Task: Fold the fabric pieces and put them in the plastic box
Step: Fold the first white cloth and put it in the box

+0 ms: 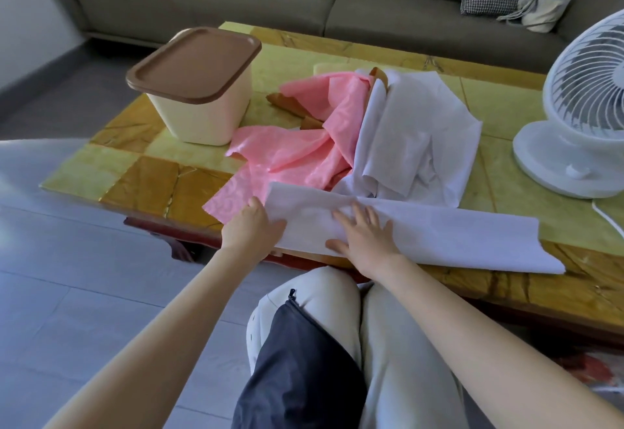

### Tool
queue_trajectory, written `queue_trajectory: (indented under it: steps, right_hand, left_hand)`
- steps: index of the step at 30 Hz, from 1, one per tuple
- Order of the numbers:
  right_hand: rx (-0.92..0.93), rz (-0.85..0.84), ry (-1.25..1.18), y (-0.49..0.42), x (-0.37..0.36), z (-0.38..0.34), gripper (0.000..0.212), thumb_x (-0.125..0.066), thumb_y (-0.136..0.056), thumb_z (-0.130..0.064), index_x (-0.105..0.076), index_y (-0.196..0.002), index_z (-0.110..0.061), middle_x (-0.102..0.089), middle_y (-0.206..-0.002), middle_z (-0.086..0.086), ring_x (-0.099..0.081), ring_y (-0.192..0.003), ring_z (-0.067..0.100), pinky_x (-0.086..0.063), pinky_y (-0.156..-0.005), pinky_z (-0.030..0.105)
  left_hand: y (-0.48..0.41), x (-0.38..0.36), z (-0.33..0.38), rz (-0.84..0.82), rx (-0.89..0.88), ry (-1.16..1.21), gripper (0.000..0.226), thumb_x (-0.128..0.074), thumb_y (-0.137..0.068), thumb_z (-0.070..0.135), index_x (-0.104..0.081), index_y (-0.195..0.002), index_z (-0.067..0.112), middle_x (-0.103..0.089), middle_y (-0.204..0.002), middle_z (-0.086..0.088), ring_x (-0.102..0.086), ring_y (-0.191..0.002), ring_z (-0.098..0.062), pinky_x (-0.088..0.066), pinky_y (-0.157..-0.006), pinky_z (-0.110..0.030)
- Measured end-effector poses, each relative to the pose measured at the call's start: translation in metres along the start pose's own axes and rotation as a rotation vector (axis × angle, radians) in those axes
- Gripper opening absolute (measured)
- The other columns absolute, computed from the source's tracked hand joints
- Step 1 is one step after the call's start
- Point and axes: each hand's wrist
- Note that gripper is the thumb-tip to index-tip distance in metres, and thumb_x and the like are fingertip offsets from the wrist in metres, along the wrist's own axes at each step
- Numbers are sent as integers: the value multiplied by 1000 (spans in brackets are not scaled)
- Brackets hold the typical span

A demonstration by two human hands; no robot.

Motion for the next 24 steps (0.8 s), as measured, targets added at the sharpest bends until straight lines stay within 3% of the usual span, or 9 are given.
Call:
queue_trajectory:
  steps: [4,7,10,14,17,20,22,24]
  right_hand:
    - [-19,21,-7,2,1,-9,59,-38,-97,-46,-13,-148,-30,3,-158,9,0,-145,30,-14,-112,59]
    - [11,40,-5,5,1,-17,58,-40,-99,-34,-13,-149,-23,-6,-156,11,-8,-144,28,-18,-113,53]
    - [110,104,86,7,-3,-22,58,-40,-99,-18,-11,-149,-19,-12,-154,9,-18,-140,25,-27,-110,43]
    - [172,98,71,4,-1,-32,57,-37,-99,-21,-11,-149,-15,-10,-156,10,-17,-142,24,-22,-114,40]
    - [176,92,-256,1,11,-35,49,-40,-98,-19,-28,-145,-14,-31,-150,9,-32,-136,23,-28,-111,35]
    - [79,202,-829,13,25,-31,26,-40,-99,-21,-57,-118,-14,-64,-118,5,-62,-107,19,-47,-89,23]
    - [41,262,-1105,26,37,-23,30,-36,-100,-23,-64,-92,-18,-72,-93,-1,-69,-86,11,-53,-73,21]
    - [-26,293,-1268,42,47,-8,39,-33,-101,-35,-66,-85,-21,-74,-78,-6,-70,-77,7,-57,-64,25]
  left_hand:
    - [-1,3,-3,34,-65,12,30,-55,-88,35,-49,-100,8,-57,-91,-7,-51,-93,-29,-37,-73,-33]
    - [0,6,-1,74,-88,185,24,-56,-87,24,-41,-75,10,-43,-64,-2,-44,-71,-26,-28,-56,-31]
    - [1,14,3,122,-117,274,19,-53,-89,22,-44,-78,9,-45,-64,-1,-44,-65,-24,-26,-48,-27]
    - [4,32,18,240,-180,306,16,-50,-92,24,-57,-94,9,-56,-77,-2,-50,-71,-22,-33,-54,-27]
    - [14,38,37,327,-263,318,19,-50,-93,25,-62,-99,13,-63,-85,-2,-56,-73,-21,-42,-58,-29]
    - [30,33,60,334,-343,331,20,-50,-92,25,-64,-105,20,-65,-98,2,-57,-80,-17,-42,-59,-29]
    - [41,24,75,297,-393,331,23,-52,-89,27,-63,-109,25,-65,-100,6,-59,-85,-15,-39,-61,-26]
    - [51,13,89,247,-465,313,28,-53,-87,35,-62,-113,28,-66,-102,9,-59,-92,-14,-38,-63,-24]
Point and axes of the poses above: each hand's wrist, its own y-axis away from the middle knuckle, its own x-axis out of the back of the hand, z = x × y
